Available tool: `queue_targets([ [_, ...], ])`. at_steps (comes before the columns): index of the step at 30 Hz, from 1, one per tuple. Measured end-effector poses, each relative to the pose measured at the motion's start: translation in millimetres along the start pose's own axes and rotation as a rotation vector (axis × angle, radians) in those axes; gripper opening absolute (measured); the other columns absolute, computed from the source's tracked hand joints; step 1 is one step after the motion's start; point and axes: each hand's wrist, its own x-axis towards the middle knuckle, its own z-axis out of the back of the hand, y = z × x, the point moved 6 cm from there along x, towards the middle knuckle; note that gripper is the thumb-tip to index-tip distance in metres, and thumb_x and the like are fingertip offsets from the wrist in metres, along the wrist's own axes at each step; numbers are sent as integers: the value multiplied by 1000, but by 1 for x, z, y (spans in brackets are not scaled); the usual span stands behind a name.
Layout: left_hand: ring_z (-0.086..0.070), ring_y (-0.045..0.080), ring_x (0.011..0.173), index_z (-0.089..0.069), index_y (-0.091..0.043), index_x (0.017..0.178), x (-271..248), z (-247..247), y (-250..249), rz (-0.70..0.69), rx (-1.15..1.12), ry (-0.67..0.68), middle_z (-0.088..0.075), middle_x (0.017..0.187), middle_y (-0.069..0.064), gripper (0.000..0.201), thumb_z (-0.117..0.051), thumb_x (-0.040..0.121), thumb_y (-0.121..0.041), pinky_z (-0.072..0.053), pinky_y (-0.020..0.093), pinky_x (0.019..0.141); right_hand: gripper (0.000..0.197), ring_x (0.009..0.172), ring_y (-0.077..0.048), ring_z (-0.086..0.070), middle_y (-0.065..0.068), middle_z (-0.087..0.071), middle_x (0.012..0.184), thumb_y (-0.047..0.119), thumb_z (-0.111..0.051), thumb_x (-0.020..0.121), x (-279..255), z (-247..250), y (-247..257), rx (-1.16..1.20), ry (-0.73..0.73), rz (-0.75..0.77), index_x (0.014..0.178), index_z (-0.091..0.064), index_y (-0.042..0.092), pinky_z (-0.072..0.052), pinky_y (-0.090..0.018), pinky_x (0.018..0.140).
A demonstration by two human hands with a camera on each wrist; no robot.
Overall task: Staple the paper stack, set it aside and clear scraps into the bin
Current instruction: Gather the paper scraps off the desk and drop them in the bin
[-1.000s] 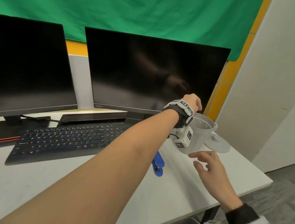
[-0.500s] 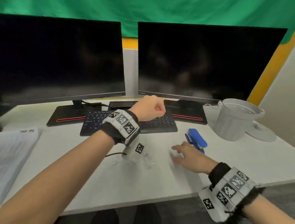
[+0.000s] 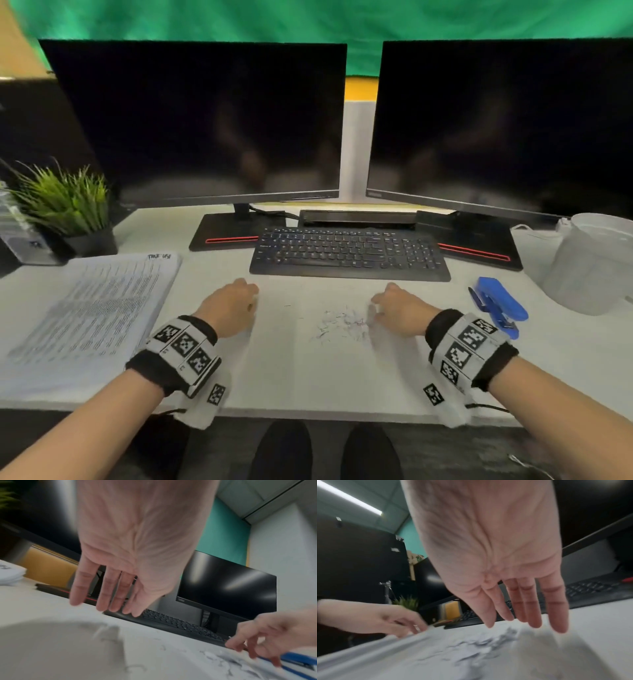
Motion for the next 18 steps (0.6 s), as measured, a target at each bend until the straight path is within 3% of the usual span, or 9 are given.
queue_targets([
  [2,-39,31,134,-34,-6,140,-1,-13,12,64,-2,97,-35,147,15,48,-35,98,-31,-35,43,110,37,121,-34,-45,-14,-40,133,13,-40,96,10,5,-8,-28,5,-28,131,-45,6,-41,-40,100],
  [3,-25,30,144,-19,-6,149,-2,-18,16,92,0,148,-19,157,14,60,-32,99,-36,-26,45,116,32,120,-33,-44,-12,-42,129,14,-39,95,13,4,-4,-10,24,-10,126,-46,6,-39,-39,98],
  [4,-12,27,149,-6,-8,152,0,-21,14,101,20,191,-3,162,11,67,-29,99,-41,-18,46,119,24,116,-32,-45,-10,-43,122,16,-39,94,15,3,0,4,47,15,115,-47,7,-38,-40,96],
  [6,-2,25,150,2,-12,153,5,-22,4,84,78,243,10,162,7,70,-26,99,-46,-13,48,120,7,107,-27,-44,-5,-40,109,13,-43,91,19,1,11,-3,67,56,98,-40,12,-38,-42,94],
  [9,-5,26,150,0,-16,153,23,-20,-18,33,92,274,9,162,8,70,-26,97,-50,-15,50,119,18,112,-29,-45,-10,-44,118,7,-52,85,24,4,25,-46,49,77,97,-39,12,-41,-44,96],
  [13,-9,31,149,-2,-24,153,39,-22,-44,1,119,333,8,162,9,68,-27,96,-53,-18,50,119,41,124,-31,-37,-9,-36,135,9,-51,89,24,9,32,-156,26,58,129,-43,8,-40,-47,99],
  [18,-4,34,149,2,-22,154,35,-23,-62,1,206,354,9,162,8,72,-26,96,-56,-14,50,118,33,118,-32,-39,-11,-36,131,11,-44,90,0,-11,38,-147,111,153,123,-49,6,-40,-45,100],
])
